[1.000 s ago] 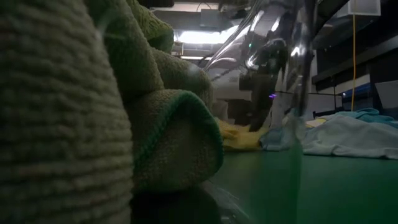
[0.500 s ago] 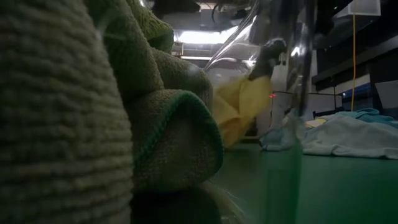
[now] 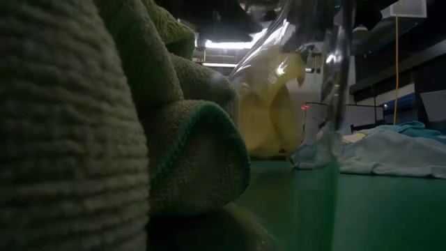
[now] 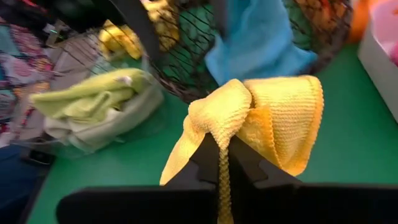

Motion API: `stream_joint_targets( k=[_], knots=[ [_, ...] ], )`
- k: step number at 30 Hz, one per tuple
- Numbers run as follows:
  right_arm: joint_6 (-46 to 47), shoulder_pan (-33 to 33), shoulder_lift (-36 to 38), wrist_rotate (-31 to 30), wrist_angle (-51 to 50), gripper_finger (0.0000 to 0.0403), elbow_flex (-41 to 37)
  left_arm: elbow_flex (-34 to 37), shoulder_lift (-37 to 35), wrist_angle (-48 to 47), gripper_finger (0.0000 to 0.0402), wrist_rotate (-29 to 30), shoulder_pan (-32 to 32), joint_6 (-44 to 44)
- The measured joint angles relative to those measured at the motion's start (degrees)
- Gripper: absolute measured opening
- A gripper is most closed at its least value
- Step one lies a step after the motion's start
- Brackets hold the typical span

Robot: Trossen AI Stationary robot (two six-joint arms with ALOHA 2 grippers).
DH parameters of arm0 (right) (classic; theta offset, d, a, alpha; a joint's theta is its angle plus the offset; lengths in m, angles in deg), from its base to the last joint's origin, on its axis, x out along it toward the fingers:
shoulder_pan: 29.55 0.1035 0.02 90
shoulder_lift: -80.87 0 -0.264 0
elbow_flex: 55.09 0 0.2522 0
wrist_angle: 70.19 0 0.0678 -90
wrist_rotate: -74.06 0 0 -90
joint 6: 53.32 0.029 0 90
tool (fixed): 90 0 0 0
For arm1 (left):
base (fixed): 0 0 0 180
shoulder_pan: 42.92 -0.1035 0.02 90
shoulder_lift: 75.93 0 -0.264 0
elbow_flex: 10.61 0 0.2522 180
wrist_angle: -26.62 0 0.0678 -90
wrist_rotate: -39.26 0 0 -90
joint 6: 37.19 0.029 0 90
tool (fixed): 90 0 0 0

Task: Sort microfiber towel by color & place in baskets
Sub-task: Put the yellow microfiber towel into the wire basket

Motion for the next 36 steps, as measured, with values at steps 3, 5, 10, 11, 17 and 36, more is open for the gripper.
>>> stream_joint_targets(
  k=[3,5,10,11,17,36],
  knots=[
    [-0.05,0.01,0.00,2.59,2.34,0.0010,0.02,0.00,2.47,1.50,0.0183,-0.77,-0.78,0.00],
    [-0.06,0.00,0.00,4.29,3.84,0.0012,0.02,0.00,3.88,2.14,0.0183,-2.42,-1.28,0.00],
    [-0.27,0.00,0.00,5.91,7.29,0.0011,0.04,0.00,6.00,3.01,0.0183,-6.60,-2.45,0.00],
    [-0.26,0.00,0.00,5.97,7.50,0.0011,0.04,0.00,6.18,3.20,0.0183,-6.58,-2.60,0.00],
    [-0.27,0.02,0.00,6.74,7.49,0.0019,0.04,0.01,6.29,4.04,0.0156,-6.50,-3.68,0.00],
    [-0.30,0.00,-0.13,5.50,6.61,0.0087,0.10,0.09,-5.91,-6.03,0.0003,-14.54,-2.13,-2.95]
  ],
)
